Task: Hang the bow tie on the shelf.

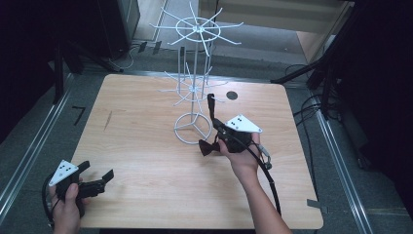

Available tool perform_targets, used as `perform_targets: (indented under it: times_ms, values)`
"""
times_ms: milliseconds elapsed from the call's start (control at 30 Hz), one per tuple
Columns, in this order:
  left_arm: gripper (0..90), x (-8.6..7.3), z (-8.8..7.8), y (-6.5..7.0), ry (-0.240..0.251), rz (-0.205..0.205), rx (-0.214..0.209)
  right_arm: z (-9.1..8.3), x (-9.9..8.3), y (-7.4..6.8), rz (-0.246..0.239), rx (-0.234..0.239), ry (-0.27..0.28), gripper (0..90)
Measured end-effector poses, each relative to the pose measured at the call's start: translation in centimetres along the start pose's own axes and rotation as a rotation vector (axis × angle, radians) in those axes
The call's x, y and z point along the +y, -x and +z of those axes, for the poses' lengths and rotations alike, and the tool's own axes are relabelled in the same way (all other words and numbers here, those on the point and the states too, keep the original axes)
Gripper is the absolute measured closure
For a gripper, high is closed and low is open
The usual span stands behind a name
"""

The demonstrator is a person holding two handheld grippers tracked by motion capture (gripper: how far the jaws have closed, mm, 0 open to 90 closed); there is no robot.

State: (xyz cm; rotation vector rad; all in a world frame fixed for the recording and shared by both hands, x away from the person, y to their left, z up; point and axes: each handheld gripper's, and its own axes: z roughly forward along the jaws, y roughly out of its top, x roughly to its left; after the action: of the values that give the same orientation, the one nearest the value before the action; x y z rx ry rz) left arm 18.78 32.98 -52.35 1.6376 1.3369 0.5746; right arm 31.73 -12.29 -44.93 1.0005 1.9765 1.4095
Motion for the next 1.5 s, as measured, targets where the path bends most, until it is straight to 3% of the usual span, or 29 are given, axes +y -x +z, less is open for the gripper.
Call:
perform_targets:
  times_ms: [233, 333, 433, 467, 567, 767, 1067, 1500]
  values:
    - [0.0, 0.0, 0.0, 0.0, 0.002, -0.002, -0.002, 0.8, -0.6, -0.1, -0.007, 0.009, -0.031, 86.6]
    - [0.0, 0.0, 0.0, 0.0, 0.001, -0.001, -0.002, 0.9, -0.7, 0.0, -0.005, 0.014, -0.045, 78.7]
    - [0.0, 0.0, 0.0, 0.0, -0.001, -0.001, -0.003, 0.6, -0.7, 0.1, 0.018, 0.033, -0.059, 59.5]
    - [0.0, 0.0, 0.0, 0.0, 0.0, -0.001, -0.002, 0.6, -0.7, 0.1, 0.018, 0.033, -0.059, 59.5]
    - [0.0, 0.0, 0.0, 0.0, -0.002, -0.001, -0.002, 0.3, -0.6, 0.3, 0.024, 0.023, -0.087, 45.7]
    - [0.0, 0.0, 0.0, 0.0, -0.002, 0.001, -0.002, -0.7, -1.2, 1.0, 0.041, 0.023, -0.102, 31.8]
    - [0.0, 0.0, 0.0, 0.0, -0.004, 0.004, 0.0, -2.7, -2.6, 2.8, 0.059, -0.016, -0.112, 25.5]
    - [0.0, 0.0, 0.0, 0.0, -0.003, 0.007, 0.003, -5.7, -4.6, 5.5, 0.094, -0.079, -0.112, 25.1]
